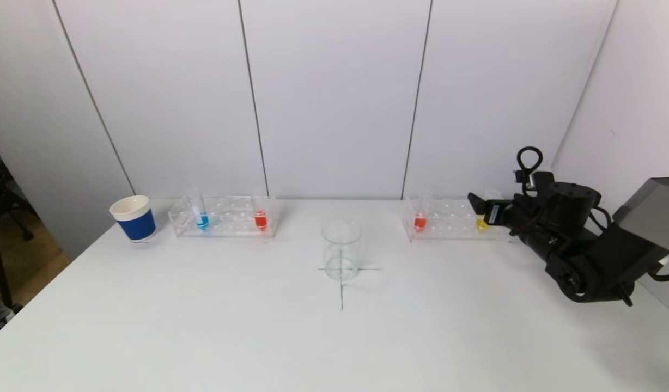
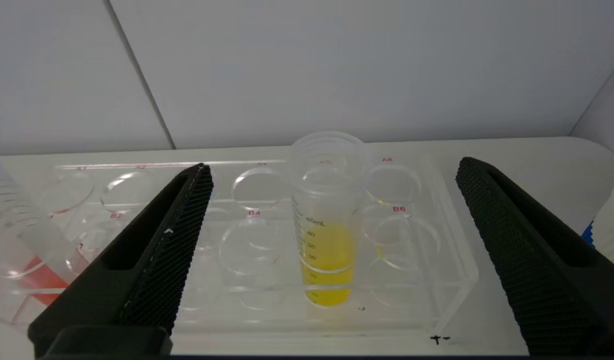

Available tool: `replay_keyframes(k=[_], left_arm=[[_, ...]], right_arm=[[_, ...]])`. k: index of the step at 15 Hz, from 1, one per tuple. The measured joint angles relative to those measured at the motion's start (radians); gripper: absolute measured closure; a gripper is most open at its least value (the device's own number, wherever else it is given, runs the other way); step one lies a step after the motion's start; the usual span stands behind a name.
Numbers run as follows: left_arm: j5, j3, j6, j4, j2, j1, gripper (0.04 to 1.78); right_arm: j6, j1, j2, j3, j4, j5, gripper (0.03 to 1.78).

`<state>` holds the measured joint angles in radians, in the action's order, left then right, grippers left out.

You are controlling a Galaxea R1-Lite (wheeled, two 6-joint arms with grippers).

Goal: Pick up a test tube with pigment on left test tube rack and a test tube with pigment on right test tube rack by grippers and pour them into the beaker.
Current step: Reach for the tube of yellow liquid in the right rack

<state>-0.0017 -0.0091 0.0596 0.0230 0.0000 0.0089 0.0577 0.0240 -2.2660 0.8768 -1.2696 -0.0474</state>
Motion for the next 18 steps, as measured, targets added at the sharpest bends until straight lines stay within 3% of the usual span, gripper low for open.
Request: replay_keyframes(k=[18], left_arm=[[0.000,0.000,0.000,0.000,0.000,0.000,0.06]], right_arm=[[-0.002,-0.002,-0.030,0.020,-0.001,0.000,0.04]])
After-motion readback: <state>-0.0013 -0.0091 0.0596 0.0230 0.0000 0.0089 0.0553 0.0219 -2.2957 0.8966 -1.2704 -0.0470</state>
